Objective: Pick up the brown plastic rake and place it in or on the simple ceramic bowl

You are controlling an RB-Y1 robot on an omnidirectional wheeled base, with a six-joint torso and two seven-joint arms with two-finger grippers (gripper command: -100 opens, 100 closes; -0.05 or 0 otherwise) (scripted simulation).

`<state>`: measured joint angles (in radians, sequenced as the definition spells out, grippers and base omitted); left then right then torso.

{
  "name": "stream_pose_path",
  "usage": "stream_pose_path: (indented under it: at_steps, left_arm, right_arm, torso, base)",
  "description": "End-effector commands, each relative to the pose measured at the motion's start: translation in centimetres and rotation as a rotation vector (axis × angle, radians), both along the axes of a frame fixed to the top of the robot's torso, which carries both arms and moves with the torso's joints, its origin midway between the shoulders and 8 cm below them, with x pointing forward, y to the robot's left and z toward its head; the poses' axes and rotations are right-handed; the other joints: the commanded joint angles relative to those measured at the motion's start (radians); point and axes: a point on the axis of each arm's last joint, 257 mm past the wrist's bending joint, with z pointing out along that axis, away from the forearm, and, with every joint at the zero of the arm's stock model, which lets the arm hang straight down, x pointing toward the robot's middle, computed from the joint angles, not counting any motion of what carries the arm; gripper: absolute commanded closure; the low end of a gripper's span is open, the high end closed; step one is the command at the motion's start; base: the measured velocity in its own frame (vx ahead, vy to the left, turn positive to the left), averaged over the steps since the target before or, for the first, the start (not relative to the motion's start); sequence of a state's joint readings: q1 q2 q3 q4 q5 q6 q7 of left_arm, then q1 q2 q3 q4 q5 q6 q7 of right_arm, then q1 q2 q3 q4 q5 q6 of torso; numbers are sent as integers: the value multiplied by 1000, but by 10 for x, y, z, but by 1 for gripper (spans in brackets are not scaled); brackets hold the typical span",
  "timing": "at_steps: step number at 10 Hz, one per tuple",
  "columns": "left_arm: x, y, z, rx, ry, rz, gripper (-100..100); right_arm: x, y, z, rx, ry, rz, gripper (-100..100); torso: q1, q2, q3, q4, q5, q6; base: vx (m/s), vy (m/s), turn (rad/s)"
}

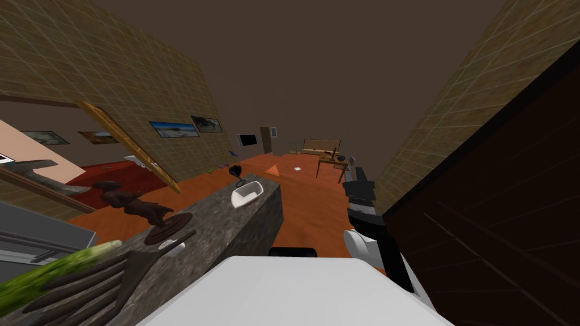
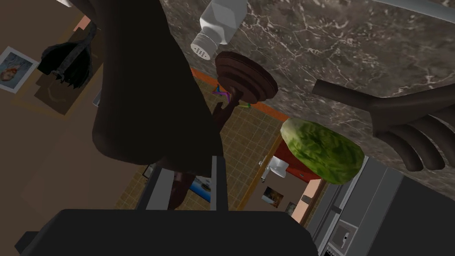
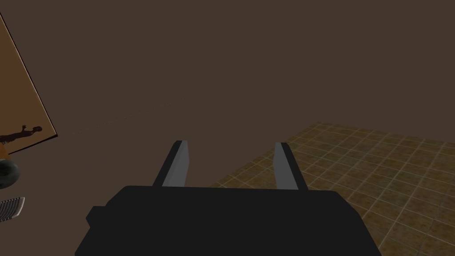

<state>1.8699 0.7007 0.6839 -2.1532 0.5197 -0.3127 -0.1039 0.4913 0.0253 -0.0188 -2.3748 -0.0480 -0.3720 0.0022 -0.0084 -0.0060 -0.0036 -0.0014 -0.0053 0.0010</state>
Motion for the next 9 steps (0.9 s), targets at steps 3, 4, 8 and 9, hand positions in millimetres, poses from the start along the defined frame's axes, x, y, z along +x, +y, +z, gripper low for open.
stream_pose_path:
  at_steps: [3,4,8,9]
  left_arm:
    - [5,-7,12,-39,-13,16,100]
    - [5,-8,13,-54,-18,28,100]
    - [4,-14,15,-126,-44,95,100]
    - [3,-16,15,-146,-50,115,100]
  right_arm:
    - [0,0,0,0,0,0,0]
    - [0,0,0,0,0,0,0]
    - [0,0,0,0,0,0,0]
    - [0,0,0,0,0,0,0]
  torso:
    - [-3,-5,-3,-1,-1,0]
    - [-4,-8,-4,-2,-1,1]
    - [-1,-9,-5,-2,0,0]
    - [-2,-8,-4,-2,0,0]
  base:
    - [138,-71,-13]
    - [181,-48,-28]
    - [174,-46,-25]
    - [183,-61,-20]
